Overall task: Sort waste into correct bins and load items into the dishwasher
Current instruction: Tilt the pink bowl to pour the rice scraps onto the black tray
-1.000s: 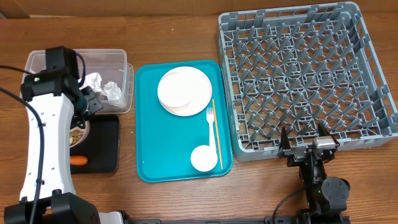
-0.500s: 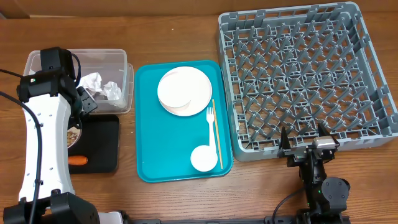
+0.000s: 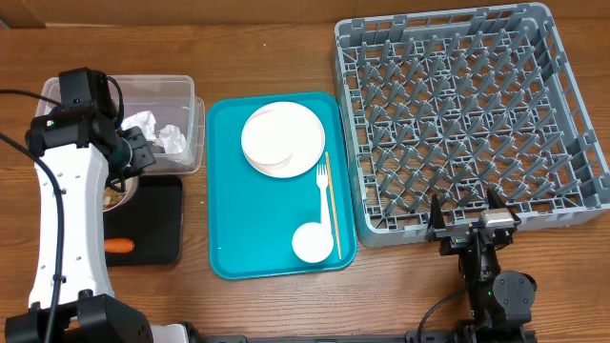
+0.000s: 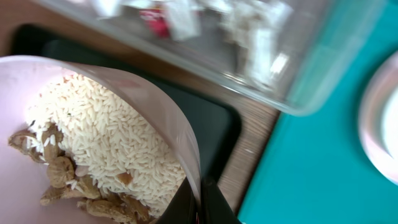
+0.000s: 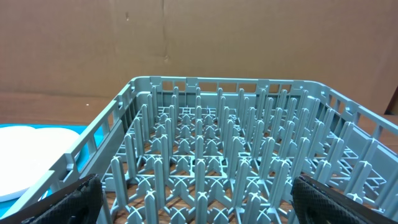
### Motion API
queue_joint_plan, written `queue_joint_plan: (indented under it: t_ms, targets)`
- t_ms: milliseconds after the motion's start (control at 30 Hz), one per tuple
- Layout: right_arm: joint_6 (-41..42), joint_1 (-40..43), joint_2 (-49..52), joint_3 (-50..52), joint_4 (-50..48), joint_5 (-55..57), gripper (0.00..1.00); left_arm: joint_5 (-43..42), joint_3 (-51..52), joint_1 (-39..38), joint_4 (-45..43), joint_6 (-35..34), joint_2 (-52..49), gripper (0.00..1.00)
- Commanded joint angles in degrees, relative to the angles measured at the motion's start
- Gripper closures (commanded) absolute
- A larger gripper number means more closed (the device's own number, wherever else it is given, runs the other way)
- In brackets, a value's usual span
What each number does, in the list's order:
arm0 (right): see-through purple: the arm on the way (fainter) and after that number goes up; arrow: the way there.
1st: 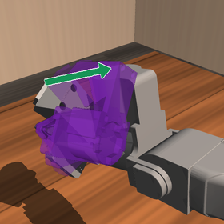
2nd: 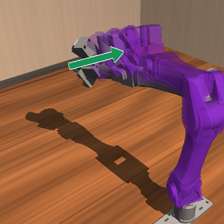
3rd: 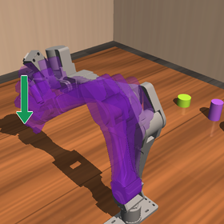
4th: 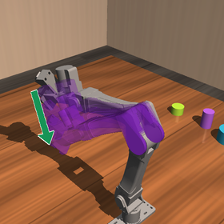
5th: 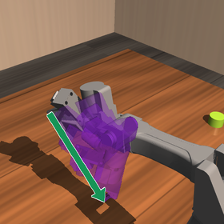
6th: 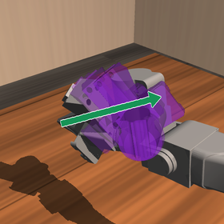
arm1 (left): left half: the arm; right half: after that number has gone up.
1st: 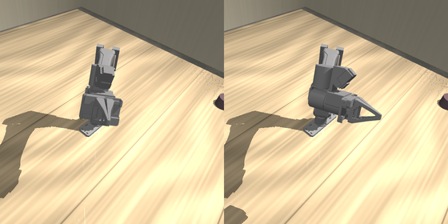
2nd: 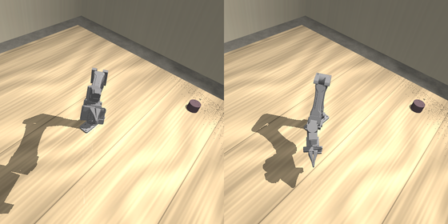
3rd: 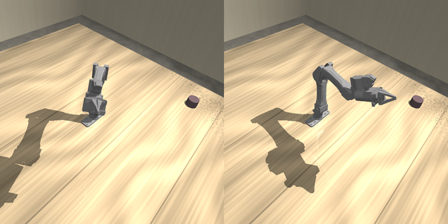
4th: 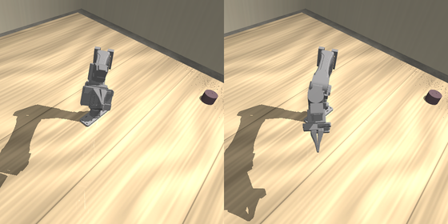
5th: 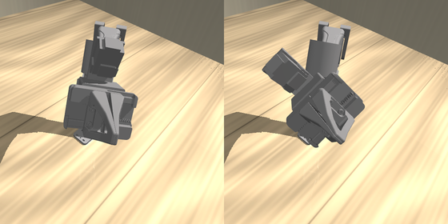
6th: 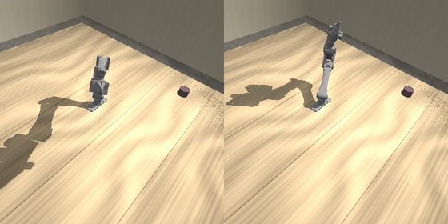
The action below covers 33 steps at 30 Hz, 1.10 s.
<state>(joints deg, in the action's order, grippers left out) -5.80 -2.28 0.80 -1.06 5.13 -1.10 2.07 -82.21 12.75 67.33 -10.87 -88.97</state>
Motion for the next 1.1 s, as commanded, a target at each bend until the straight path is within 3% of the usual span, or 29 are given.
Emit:
queue_joint_plan:
  t_ms: [0, 167, 433, 867, 1067]
  targets:
    - [0.0, 0.2, -0.5, 0.6, -0.3, -0.1, 0.0, -10.1, -0.3, 0.5, -0.3, 7.9, 1.4, 0.96]
    - [0.0, 0.2, -0.5, 0.6, -0.3, -0.1, 0.0, -14.0, -0.3, 2.9, 0.0, 9.6, 1.4, 0.96]
    - [0.0, 0.2, -0.5, 0.6, -0.3, -0.1, 0.0, -29.2, 1.9, 9.4, -1.6, 17.0, 1.4, 0.95]
    - [0.0, 0.2, -0.5, 0.6, -0.3, -0.1, 0.0, -51.6, 17.7, 26.7, -9.3, 28.5, 1.4, 0.96]
    - [0.0, 0.2, -0.5, 0.6, -0.3, -0.1, 0.0, -59.2, 20.4, 32.4, -10.7, 29.3, 1.4, 0.96]
